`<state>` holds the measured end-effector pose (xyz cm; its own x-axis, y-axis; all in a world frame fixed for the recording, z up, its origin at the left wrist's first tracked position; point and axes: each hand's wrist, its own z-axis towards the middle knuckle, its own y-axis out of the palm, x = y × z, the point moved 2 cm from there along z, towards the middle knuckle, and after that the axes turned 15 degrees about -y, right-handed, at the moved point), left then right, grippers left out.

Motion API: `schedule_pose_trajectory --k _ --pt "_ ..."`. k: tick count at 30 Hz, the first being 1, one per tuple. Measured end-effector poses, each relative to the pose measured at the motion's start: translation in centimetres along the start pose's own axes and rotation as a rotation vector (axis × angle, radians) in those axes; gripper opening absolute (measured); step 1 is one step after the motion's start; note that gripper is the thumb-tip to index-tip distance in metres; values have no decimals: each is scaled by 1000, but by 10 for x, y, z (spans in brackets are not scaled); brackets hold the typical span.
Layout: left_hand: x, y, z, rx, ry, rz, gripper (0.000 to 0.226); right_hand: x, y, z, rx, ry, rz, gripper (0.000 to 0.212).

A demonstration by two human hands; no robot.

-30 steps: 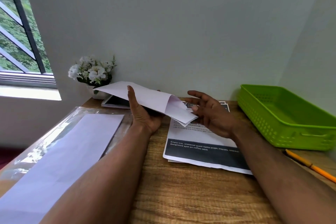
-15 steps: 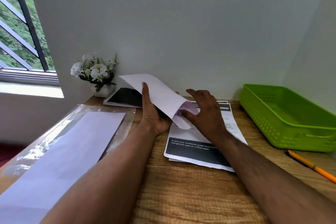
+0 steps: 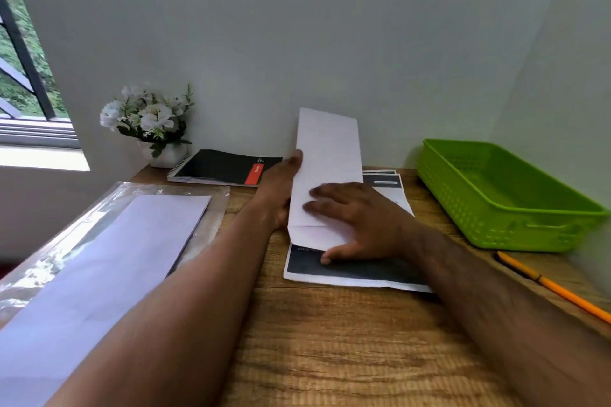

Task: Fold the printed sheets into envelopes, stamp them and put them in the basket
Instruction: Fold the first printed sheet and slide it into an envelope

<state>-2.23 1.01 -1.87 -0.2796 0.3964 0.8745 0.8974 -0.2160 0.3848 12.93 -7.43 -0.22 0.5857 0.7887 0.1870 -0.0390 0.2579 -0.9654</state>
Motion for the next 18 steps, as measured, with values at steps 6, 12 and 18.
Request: schedule_pose_trajectory --k 6,12,18 --pt "5 3 -14 554 527 813 21 8 11 -25 85 233 420 49" --pt "1 8 -26 133 244 1089 17 6 7 -18 158 178 308 23" --pt "7 11 -35 82 187 1252 11 12 18 -9 123 162 150 22"
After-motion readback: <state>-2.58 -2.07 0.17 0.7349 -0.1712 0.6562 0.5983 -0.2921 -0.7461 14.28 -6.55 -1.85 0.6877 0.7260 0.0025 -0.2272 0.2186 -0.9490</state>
